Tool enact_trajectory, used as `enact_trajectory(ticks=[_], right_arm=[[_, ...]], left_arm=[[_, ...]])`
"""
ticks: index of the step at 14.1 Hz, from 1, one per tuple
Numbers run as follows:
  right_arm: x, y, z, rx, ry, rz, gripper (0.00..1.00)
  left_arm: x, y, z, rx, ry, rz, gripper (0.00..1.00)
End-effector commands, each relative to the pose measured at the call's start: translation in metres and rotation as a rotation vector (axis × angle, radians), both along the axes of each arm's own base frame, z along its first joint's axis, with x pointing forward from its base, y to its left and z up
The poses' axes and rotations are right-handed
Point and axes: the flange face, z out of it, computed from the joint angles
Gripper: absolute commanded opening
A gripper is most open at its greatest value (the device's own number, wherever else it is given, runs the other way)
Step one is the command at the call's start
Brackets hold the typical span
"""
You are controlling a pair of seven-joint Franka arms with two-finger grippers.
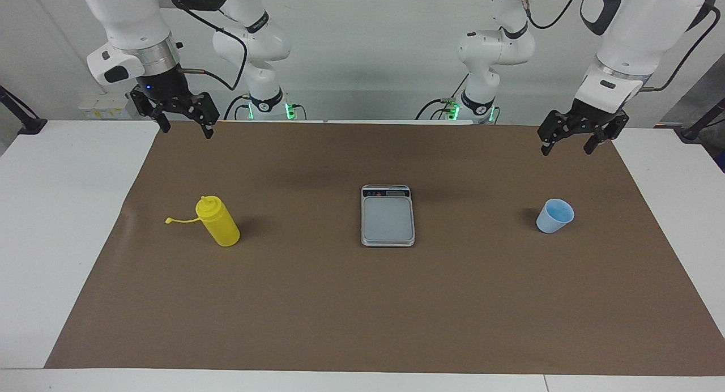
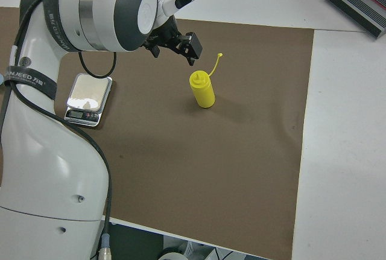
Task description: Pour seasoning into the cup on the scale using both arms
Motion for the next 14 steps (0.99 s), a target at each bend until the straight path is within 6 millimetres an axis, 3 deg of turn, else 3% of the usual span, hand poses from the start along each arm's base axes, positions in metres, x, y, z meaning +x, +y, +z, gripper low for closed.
enact_trajectory(ticks=[1,5,7,10,14], right_arm=[[-0.007,-0.005,0.003,0.01,0.01,0.004,1.0],[-0.007,-0.004,0.003,0.01,0.01,0.005,1.0],[-0.007,-0.004,0.003,0.01,0.01,0.005,1.0],[-0.007,-0.004,0.003,0.01,0.01,0.005,1.0],[-0.006,-0.01,0.002,0.011,0.012,-0.005,1.0]], left_arm=[[-0.007,0.003,0.001,-0.015,0.002,0.001,1.0],[-0.006,0.006,-0.004,-0.016,-0.019,0.005,1.0],[-0.007,0.018,-0.014,-0.017,-0.045,0.024,1.0],[-0.008,0.036,-0.045,-0.013,-0.035,0.008,1.0],[-0.005,0.045,-0.09,-0.016,-0.027,0.001,1.0]])
